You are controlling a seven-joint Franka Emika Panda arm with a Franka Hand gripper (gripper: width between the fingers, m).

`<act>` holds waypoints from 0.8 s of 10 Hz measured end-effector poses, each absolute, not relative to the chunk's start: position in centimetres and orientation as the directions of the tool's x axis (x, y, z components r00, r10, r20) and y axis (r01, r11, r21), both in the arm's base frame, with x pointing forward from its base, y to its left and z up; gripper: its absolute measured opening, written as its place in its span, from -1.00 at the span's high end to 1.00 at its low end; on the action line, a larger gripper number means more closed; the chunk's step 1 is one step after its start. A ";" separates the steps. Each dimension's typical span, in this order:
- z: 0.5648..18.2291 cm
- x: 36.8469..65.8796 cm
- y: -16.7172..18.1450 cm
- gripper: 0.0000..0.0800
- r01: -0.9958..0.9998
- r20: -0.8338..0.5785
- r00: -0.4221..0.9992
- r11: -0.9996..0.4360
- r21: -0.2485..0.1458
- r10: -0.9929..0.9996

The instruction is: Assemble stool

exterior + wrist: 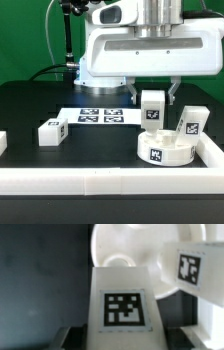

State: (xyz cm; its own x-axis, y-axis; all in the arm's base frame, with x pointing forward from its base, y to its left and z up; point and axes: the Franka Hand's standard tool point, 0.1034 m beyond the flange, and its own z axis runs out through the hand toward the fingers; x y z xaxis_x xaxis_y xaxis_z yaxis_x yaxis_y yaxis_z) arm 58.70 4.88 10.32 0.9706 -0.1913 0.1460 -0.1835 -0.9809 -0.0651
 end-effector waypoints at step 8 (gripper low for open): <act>9.8 56.4 5.6 0.16 -0.157 0.190 0.968 -0.986 -0.060 -0.166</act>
Offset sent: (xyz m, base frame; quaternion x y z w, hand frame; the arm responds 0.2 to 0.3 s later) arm -0.0098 -0.0198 -0.0106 -0.0346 0.0394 -0.0580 0.9969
